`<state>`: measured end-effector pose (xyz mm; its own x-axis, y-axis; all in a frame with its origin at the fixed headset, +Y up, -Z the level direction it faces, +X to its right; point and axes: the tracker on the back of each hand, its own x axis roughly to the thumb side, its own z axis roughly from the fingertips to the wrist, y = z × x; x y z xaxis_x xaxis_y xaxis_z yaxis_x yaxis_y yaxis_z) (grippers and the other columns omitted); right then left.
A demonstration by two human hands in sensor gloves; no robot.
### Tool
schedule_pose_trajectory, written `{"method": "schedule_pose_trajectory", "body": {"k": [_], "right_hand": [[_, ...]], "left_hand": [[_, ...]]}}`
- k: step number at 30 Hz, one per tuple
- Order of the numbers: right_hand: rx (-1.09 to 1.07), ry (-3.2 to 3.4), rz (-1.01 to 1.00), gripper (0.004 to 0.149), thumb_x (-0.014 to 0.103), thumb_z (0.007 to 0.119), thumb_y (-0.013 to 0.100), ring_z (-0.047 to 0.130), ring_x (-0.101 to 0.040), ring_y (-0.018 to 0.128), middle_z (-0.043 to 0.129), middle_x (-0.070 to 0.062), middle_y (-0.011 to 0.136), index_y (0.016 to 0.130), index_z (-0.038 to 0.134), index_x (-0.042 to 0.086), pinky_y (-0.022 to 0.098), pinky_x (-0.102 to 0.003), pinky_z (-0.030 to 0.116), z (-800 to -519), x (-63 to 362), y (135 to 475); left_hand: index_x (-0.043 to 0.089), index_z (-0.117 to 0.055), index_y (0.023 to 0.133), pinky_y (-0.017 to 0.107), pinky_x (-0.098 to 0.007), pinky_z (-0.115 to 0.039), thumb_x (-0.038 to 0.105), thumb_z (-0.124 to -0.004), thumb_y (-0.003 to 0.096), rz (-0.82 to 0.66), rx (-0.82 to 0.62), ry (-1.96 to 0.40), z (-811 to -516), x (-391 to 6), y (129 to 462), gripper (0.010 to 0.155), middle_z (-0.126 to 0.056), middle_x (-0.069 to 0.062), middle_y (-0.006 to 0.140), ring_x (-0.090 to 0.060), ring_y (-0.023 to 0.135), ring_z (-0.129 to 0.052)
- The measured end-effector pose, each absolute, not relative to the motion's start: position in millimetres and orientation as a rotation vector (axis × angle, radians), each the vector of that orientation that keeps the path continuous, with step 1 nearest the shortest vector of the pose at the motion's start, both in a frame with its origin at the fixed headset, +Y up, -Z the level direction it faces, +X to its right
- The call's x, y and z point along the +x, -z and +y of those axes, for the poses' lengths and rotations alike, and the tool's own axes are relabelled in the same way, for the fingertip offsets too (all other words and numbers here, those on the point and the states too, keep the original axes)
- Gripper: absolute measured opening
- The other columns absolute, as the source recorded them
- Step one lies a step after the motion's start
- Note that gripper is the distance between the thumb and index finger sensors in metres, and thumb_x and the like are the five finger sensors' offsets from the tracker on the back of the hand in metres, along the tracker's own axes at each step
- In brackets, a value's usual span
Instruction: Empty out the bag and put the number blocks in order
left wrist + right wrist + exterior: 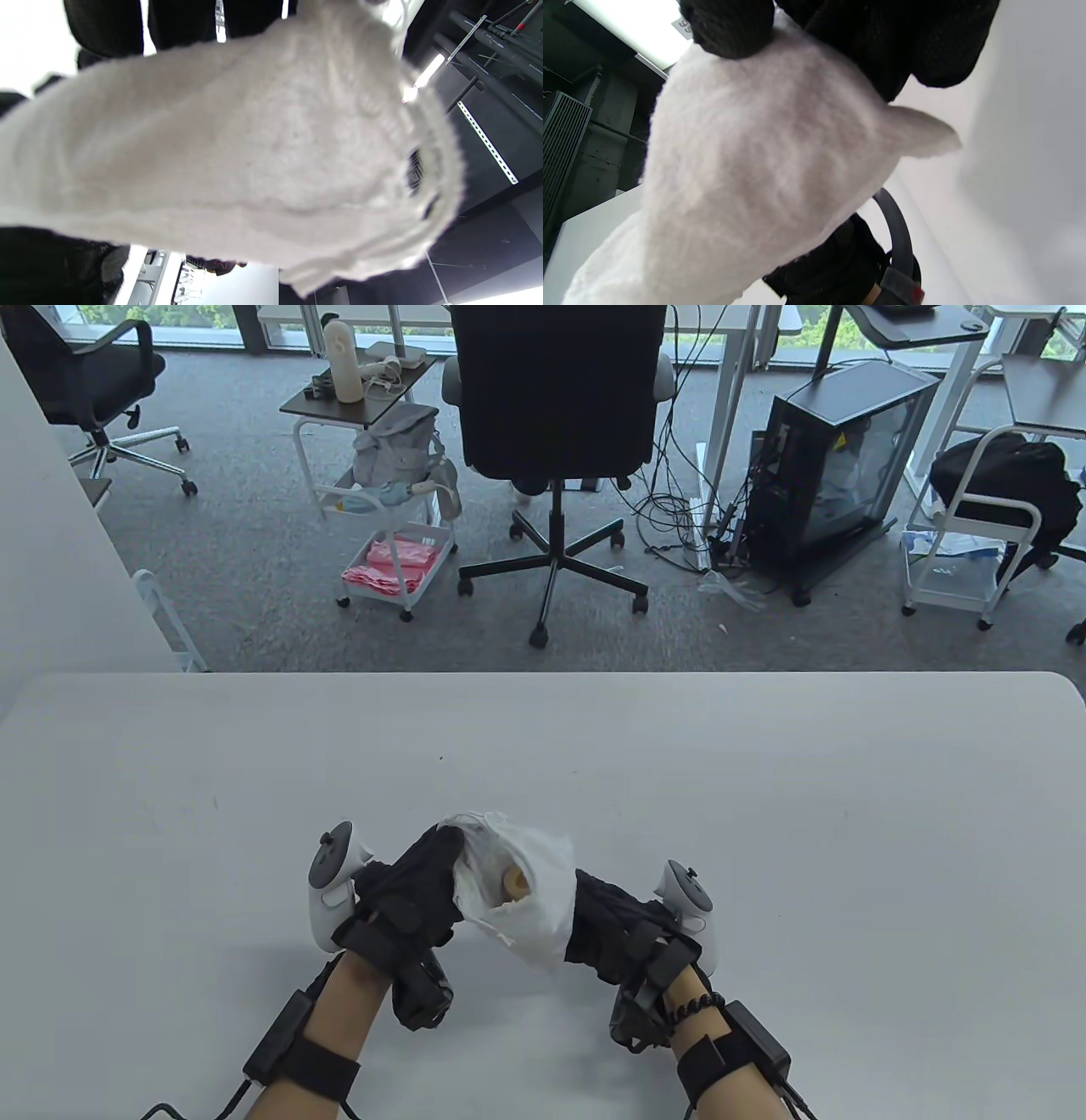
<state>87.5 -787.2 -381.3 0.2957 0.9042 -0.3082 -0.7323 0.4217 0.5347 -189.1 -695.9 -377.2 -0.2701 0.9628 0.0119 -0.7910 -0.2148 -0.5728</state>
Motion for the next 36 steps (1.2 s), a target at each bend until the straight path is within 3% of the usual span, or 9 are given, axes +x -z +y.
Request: {"method": "schedule_pose_trajectory", "body": {"k": [5, 9, 14, 18, 25, 28, 30, 33, 36], "right_hand": [[0.251, -1.241, 0.497, 0.049, 0.039, 0.081, 0.052, 0.098, -0.023, 0.064, 0.088, -0.006, 0.08, 0.095, 0.075, 0.016, 0.058, -0.051, 0.087, -774, 100, 380], [0.185, -1.415, 0.305, 0.034, 0.035, 0.085, 0.049, 0.101, -0.019, 0.055, 0.093, -0.002, 0.067, 0.079, 0.086, 0.021, 0.054, -0.047, 0.09, -756, 119, 380], [0.256, -1.762, 0.112, 0.034, 0.03, 0.08, 0.052, 0.099, -0.022, 0.054, 0.093, -0.007, 0.068, 0.082, 0.085, 0.017, 0.052, -0.05, 0.088, -727, 131, 376], [0.341, -2.071, -0.069, 0.033, 0.027, 0.078, 0.052, 0.097, -0.025, 0.055, 0.091, -0.009, 0.069, 0.082, 0.085, 0.016, 0.053, -0.054, 0.086, -703, 128, 365], [0.656, -2.633, -0.548, 0.033, 0.031, 0.083, 0.047, 0.099, -0.023, 0.053, 0.094, -0.006, 0.065, 0.078, 0.088, 0.02, 0.052, -0.052, 0.088, -674, 82, 334], [0.755, -2.741, -0.695, 0.033, 0.032, 0.086, 0.045, 0.1, -0.022, 0.051, 0.095, -0.005, 0.063, 0.076, 0.09, 0.021, 0.051, -0.051, 0.089, -669, 66, 324], [0.797, -2.797, -0.73, 0.033, 0.032, 0.087, 0.045, 0.1, -0.022, 0.051, 0.095, -0.005, 0.064, 0.076, 0.089, 0.022, 0.051, -0.051, 0.089, -668, 59, 322], [0.854, -2.83, -0.766, 0.032, 0.033, 0.086, 0.045, 0.1, -0.022, 0.054, 0.095, -0.003, 0.066, 0.076, 0.089, 0.025, 0.053, -0.051, 0.088, -669, 50, 320], [0.86, -2.786, -0.738, 0.032, 0.033, 0.085, 0.045, 0.1, -0.022, 0.056, 0.095, -0.003, 0.067, 0.076, 0.089, 0.026, 0.055, -0.051, 0.088, -668, 48, 319]], "left_hand": [[0.021, -0.065, 0.101, 0.07, -0.07, -0.066, 0.045, -0.051, 0.0638, -0.555, -0.413, -1.737, -698, -191, 377, 0.046, -0.068, -0.017, 0.109, -0.054, 0.101, -0.074], [0.017, -0.068, 0.101, 0.067, -0.072, -0.065, 0.041, -0.055, 0.0629, -0.49, -0.289, -1.417, -698, -200, 379, 0.047, -0.07, -0.02, 0.108, -0.056, 0.098, -0.075], [0.014, -0.069, 0.103, 0.065, -0.076, -0.059, 0.04, -0.06, 0.0617, -0.416, -0.288, -1.178, -711, -201, 381, 0.049, -0.07, -0.023, 0.107, -0.06, 0.097, -0.071], [0.017, -0.072, 0.102, 0.063, -0.079, -0.054, 0.041, -0.063, 0.0604, -0.371, -0.231, -0.782, -722, -194, 382, 0.049, -0.067, -0.028, 0.107, -0.065, 0.096, -0.064], [0.015, -0.065, 0.107, 0.061, -0.083, -0.045, 0.039, -0.062, 0.0596, -0.357, -0.218, -0.21, -731, -173, 381, 0.053, -0.057, -0.035, 0.11, -0.071, 0.097, -0.052], [0.01, -0.062, 0.109, 0.061, -0.083, -0.044, 0.034, -0.065, 0.0589, -0.35, -0.242, -0.21, -726, -177, 382, 0.055, -0.055, -0.035, 0.11, -0.071, 0.097, -0.051], [0.011, -0.058, 0.111, 0.063, -0.082, -0.045, 0.035, -0.066, 0.0585, -0.416, -0.249, -0.365, -720, -181, 379, 0.058, -0.054, -0.034, 0.112, -0.07, 0.099, -0.051], [0.015, -0.046, 0.116, 0.067, -0.081, -0.045, 0.049, -0.069, 0.0571, -0.558, -0.255, -0.712, -714, -172, 371, 0.071, -0.05, -0.029, 0.116, -0.066, 0.103, -0.048], [0.021, -0.062, 0.109, 0.068, -0.078, -0.053, 0.046, -0.071, 0.0566, -0.552, -0.179, -0.763, -709, -159, 367, 0.059, -0.062, -0.022, 0.113, -0.06, 0.103, -0.061]]}}
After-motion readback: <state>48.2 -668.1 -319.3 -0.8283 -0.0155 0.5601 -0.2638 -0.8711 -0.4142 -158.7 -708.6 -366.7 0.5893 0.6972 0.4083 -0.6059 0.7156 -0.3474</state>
